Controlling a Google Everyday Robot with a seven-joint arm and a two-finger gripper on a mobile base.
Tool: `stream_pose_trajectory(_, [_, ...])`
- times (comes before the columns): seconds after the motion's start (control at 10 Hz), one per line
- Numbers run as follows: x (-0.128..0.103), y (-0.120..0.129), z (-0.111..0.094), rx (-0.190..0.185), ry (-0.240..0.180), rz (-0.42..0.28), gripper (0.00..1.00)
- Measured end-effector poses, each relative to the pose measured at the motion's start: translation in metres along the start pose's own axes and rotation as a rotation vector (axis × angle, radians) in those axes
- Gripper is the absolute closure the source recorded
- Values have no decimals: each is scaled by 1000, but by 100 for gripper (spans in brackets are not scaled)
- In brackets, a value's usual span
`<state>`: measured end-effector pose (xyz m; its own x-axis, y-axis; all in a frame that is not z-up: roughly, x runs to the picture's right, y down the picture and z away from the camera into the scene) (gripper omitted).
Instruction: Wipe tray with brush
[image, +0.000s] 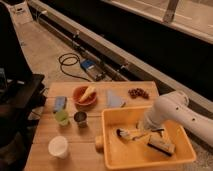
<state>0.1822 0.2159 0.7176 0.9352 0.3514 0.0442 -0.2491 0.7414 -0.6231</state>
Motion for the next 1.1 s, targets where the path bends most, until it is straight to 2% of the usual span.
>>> stream_pose_trajectory(0.3, [11, 3, 0, 6, 48, 8, 100])
stream_pose_trajectory(0.6, [59, -22, -7, 36, 127, 71, 100])
stream_pose_trajectory(0.9, [77, -39, -11, 49, 140, 80, 100])
stream_pose_trajectory(1.1, [65, -38, -8, 45, 119, 64, 100])
